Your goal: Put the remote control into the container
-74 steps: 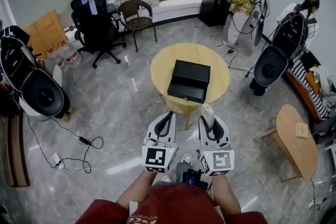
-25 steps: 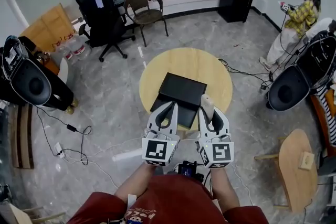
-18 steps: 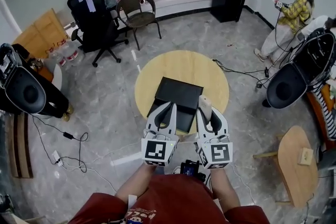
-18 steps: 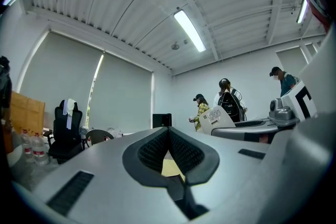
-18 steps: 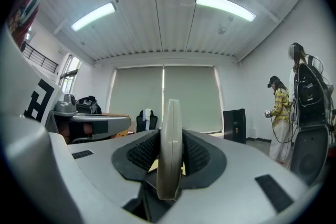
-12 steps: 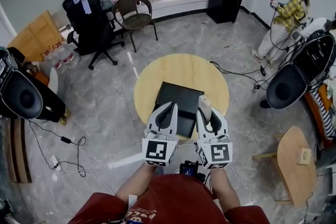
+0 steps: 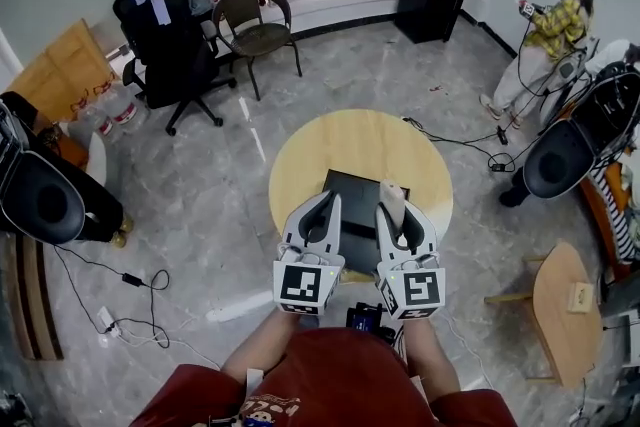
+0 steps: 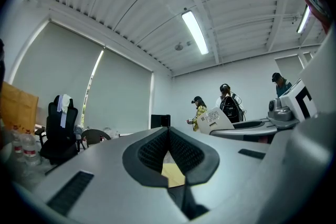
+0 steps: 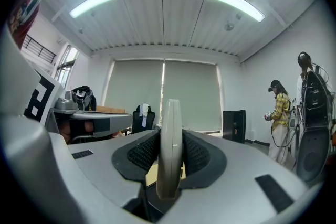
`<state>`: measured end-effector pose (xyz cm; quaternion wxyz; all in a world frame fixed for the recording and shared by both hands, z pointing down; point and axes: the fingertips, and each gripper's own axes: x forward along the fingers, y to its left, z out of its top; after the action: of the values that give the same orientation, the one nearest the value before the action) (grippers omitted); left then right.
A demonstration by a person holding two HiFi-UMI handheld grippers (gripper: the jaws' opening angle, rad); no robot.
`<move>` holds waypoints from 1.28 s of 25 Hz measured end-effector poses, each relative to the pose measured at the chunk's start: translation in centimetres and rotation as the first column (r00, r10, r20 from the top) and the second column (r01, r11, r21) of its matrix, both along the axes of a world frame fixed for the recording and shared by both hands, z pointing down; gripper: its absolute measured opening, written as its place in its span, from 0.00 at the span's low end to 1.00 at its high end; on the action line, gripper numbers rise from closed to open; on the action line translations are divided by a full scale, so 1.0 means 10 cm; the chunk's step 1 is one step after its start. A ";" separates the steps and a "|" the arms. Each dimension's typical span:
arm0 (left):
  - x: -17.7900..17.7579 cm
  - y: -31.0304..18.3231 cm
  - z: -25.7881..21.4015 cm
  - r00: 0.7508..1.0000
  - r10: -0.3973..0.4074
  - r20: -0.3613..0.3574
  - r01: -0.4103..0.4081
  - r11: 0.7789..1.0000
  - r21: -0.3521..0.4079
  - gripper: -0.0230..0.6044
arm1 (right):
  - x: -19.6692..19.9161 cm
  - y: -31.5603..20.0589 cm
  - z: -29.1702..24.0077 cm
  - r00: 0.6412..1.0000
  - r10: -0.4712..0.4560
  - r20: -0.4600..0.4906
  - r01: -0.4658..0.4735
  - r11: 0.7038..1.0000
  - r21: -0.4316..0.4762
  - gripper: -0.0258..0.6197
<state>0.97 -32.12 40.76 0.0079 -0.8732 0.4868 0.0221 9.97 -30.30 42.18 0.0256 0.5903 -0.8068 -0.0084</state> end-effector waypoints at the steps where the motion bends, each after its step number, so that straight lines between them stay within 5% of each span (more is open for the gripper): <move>1: -0.06 -0.07 0.00 1.000 0.005 -0.003 -0.005 1.000 -0.001 0.06 | -0.07 -0.06 0.00 1.000 0.002 -0.004 -0.002 1.000 -0.001 0.24; 13: -0.53 -0.48 0.03 0.994 0.104 -0.024 -0.104 0.994 -0.013 0.06 | -0.53 -0.36 -0.01 0.994 0.098 -0.044 -0.099 0.995 -0.016 0.24; 32: -0.27 -0.61 0.07 0.998 0.053 -0.018 -0.053 0.999 -0.013 0.06 | -0.29 -0.50 0.17 0.997 0.015 -0.082 -0.019 0.998 -0.053 0.24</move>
<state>-1.74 -38.26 41.44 -0.0031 -0.8856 0.4637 0.0268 7.11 -35.35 43.87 0.0745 0.5953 -0.8000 -0.0105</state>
